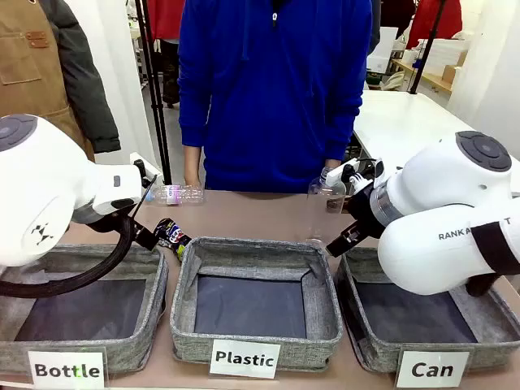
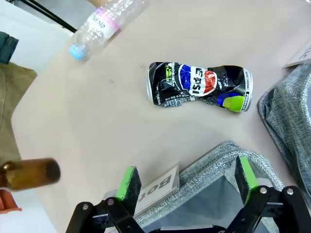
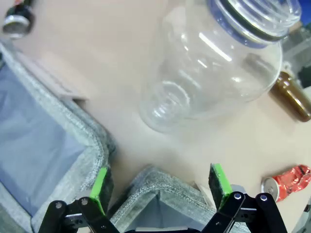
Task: Sort the can waste into the basket.
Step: Pick up the can waste from the table and place it in the right Fabric basket.
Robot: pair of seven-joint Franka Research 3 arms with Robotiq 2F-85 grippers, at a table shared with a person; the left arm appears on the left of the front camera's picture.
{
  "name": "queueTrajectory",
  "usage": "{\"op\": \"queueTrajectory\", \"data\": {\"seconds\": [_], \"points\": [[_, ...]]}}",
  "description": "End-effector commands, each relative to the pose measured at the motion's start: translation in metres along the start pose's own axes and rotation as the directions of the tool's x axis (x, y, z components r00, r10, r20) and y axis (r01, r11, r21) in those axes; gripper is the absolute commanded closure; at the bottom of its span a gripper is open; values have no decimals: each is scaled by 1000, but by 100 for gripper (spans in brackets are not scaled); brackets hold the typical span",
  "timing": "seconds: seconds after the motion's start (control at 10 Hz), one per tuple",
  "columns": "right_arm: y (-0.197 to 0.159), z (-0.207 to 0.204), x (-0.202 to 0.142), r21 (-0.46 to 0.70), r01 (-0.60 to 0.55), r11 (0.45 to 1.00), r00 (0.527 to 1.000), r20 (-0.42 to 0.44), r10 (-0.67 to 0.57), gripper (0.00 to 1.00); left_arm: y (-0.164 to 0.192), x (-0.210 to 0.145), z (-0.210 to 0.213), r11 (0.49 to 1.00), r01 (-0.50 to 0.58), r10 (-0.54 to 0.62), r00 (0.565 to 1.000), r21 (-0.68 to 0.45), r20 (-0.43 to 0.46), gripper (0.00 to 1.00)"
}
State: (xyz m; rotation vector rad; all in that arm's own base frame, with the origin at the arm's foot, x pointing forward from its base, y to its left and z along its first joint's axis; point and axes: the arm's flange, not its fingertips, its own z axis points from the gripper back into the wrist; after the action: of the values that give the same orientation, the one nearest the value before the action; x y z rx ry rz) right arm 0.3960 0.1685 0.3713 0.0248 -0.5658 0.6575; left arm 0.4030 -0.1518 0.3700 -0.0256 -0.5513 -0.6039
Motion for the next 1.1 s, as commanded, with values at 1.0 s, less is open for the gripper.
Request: {"op": "queueTrajectory", "data": {"seconds": [1.0], "points": [[0,0,0,0,0,1000,1000,0,0,0,0,0,0,1000,0,0,1000,0,0,0]]}}
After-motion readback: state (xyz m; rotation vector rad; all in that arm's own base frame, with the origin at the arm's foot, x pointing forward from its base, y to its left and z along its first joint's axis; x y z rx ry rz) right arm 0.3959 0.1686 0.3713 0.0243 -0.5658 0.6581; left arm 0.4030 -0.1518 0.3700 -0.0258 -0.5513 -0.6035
